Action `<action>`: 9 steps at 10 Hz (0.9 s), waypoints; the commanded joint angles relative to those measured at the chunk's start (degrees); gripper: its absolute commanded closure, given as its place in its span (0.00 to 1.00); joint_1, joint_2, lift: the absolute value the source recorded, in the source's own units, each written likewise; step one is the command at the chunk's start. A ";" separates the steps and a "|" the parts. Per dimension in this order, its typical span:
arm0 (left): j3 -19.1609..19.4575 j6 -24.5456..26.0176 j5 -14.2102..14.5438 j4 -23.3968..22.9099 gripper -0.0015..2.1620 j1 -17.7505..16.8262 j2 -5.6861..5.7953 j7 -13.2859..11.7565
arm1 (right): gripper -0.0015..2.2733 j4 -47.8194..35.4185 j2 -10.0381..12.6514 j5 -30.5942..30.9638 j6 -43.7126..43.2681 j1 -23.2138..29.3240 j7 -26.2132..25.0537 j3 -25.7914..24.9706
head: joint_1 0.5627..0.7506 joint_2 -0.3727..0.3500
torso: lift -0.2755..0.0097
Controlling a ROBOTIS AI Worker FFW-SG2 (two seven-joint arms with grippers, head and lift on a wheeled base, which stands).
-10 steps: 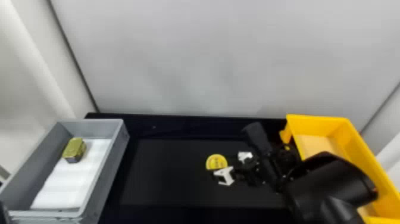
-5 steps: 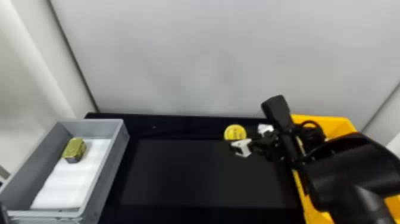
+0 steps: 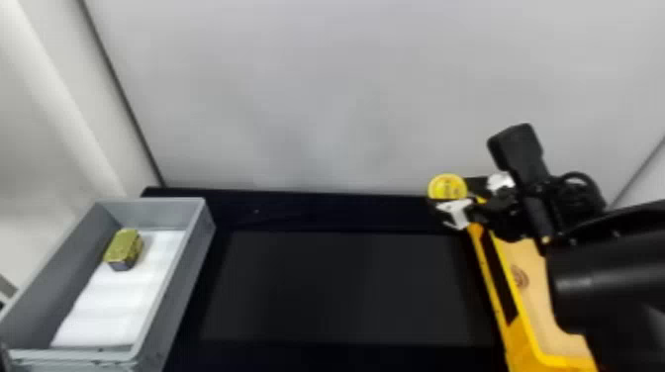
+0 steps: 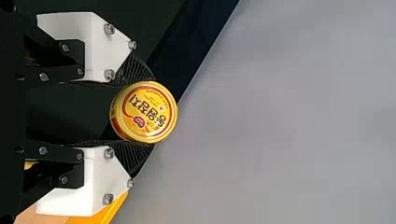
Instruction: Pick up the round yellow can and place it in the yellow rectangular box
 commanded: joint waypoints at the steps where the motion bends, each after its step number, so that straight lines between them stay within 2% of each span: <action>1: 0.19 0.00 0.01 -0.12 0.05 0.10 -0.15 -0.08 | 0.33 -0.92 -0.33 4.52 -0.29 1.12 1.12 -4.59 | 0.70 0.53 | 0.76; 4: 0.28 0.00 0.01 -0.21 0.05 0.10 -0.15 -0.08 | 0.33 -1.18 -0.95 7.07 -1.61 2.44 1.48 -13.12 | 0.70 0.53 | 0.76; 6: 0.19 0.00 0.01 -0.21 0.05 0.19 -0.15 -0.08 | 0.33 -1.18 -2.35 7.42 -1.61 2.70 1.65 -16.10 | 0.70 0.53 | 0.76; 9: 0.10 0.00 0.01 -0.30 0.05 0.19 -0.15 0.00 | 0.33 -0.83 -2.53 8.22 -1.43 4.90 1.30 -21.11 | 0.70 0.53 | 0.76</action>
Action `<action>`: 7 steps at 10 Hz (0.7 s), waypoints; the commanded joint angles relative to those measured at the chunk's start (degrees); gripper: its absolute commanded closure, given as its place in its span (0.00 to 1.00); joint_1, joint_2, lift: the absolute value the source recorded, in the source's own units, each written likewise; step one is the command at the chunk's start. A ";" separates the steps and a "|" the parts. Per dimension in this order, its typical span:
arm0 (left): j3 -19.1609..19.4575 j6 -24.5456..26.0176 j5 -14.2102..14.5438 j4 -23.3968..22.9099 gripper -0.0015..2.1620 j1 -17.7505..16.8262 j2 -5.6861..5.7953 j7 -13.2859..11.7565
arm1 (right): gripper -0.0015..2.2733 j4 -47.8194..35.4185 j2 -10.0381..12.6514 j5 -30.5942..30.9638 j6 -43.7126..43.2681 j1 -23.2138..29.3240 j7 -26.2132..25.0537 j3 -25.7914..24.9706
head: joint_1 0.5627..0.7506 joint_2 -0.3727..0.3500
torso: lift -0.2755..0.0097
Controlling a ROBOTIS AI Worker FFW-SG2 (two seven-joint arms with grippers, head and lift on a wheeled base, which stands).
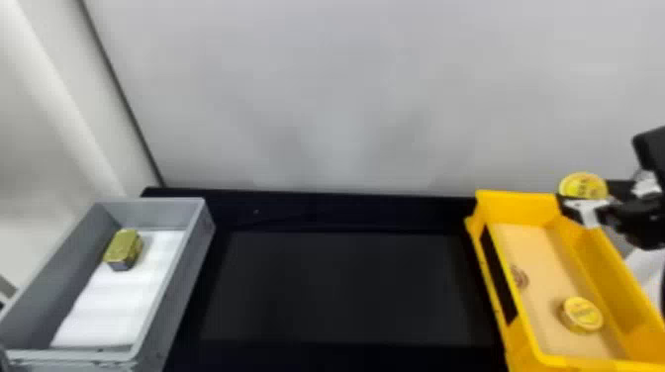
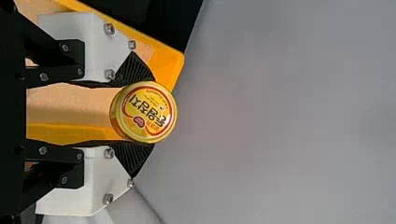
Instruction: Pick up the round yellow can and place it in the yellow rectangular box
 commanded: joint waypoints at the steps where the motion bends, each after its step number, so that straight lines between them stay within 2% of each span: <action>1: -0.09 0.00 0.00 -0.02 0.05 0.01 -0.15 0.07 | 0.33 0.73 -0.02 0.26 -0.14 1.90 -0.48 -3.11 | 0.70 0.53 | 0.76; 3: -0.09 0.00 0.00 -0.02 0.05 0.01 -0.15 -0.01 | 0.33 2.13 0.33 0.17 -0.58 3.04 -0.39 -6.19 | 0.70 0.53 | 0.76; 7: -0.09 0.00 0.00 -0.10 0.05 0.01 -0.15 0.07 | 0.33 8.20 0.60 -6.43 -3.75 3.66 -2.33 -11.02 | 0.70 0.53 | 0.76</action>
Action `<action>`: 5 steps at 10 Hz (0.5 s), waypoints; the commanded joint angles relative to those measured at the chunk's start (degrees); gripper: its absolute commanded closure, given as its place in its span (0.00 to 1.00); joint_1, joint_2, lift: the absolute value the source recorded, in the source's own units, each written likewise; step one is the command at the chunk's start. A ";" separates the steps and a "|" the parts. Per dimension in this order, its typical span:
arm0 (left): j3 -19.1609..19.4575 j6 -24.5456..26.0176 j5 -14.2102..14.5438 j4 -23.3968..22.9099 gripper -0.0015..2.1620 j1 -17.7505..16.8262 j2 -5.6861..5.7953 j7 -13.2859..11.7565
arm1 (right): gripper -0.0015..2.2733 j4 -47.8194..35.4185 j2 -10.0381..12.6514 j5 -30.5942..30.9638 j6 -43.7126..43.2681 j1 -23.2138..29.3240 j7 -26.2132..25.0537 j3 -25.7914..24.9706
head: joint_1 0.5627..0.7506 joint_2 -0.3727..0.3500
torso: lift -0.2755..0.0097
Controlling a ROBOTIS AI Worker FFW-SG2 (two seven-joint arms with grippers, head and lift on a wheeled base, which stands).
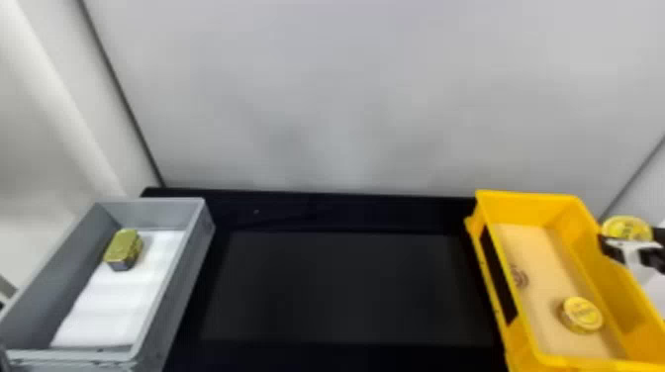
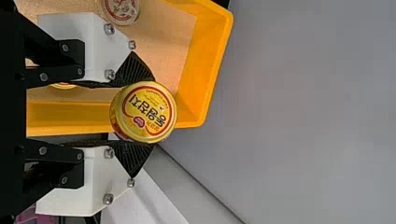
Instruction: Pick up the round yellow can and place it in the yellow rectangular box
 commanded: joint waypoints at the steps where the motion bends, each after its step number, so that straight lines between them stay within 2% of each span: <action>1: -0.11 0.00 -0.08 -0.04 0.05 0.00 -0.15 0.01 | 0.33 4.92 -0.04 -4.89 -1.92 -0.15 -2.15 -1.40 | 0.70 0.53 | 0.76; 5: -0.20 0.00 -0.08 -0.04 0.05 0.00 -0.15 0.01 | 0.33 11.96 -0.21 -10.43 -4.21 -1.29 -5.93 -1.05 | 0.70 0.53 | 0.76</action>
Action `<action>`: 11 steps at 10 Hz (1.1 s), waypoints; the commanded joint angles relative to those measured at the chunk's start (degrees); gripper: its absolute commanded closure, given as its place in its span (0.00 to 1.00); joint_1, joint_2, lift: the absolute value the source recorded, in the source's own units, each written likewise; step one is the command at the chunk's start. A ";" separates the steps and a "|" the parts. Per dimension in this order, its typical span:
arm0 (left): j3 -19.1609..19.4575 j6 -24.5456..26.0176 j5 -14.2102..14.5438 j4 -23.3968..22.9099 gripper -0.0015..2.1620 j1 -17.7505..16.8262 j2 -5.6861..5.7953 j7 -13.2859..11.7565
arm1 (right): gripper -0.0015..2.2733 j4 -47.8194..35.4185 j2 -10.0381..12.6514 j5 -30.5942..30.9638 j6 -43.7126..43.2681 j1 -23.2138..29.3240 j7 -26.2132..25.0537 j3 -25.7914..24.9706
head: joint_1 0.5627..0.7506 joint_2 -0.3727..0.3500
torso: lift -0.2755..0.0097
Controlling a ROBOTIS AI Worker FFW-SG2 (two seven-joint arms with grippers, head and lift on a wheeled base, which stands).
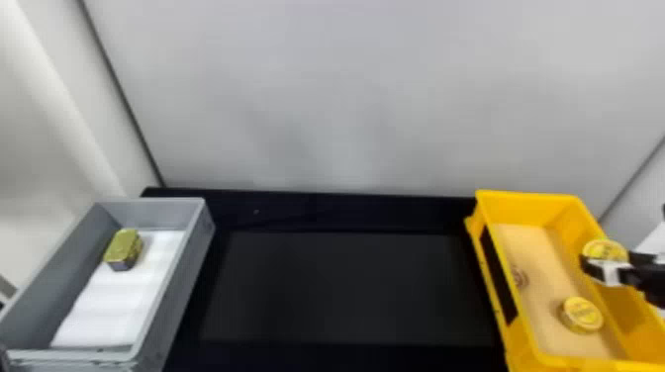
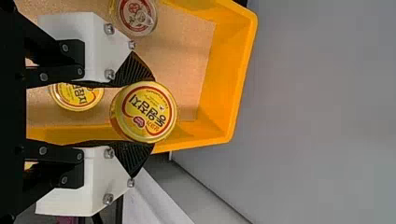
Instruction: Pick up the round yellow can and place it in the yellow rectangular box
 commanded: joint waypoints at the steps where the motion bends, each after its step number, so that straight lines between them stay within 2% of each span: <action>1: -0.03 0.00 -0.09 0.07 0.05 0.00 -0.15 0.02 | 0.33 3.54 -0.03 -1.59 -1.27 -1.01 -0.70 0.25 | 0.70 0.53 | 0.76; 4: -0.03 0.00 -0.09 0.07 0.05 0.00 -0.15 0.02 | 0.32 6.53 -0.12 -3.53 -2.15 -1.72 -1.13 0.25 | 0.70 0.53 | 0.76; 7: -0.03 0.00 -0.09 0.07 0.05 0.09 -0.15 0.02 | 0.13 5.65 -0.20 -3.79 -2.85 -1.72 -2.28 0.16 | 0.70 0.53 | 0.76; 11: 0.06 0.00 -0.09 -0.02 0.05 0.09 -0.15 0.02 | 0.05 5.65 -0.20 -4.32 -3.12 -1.80 -2.19 0.42 | 0.70 0.53 | 0.76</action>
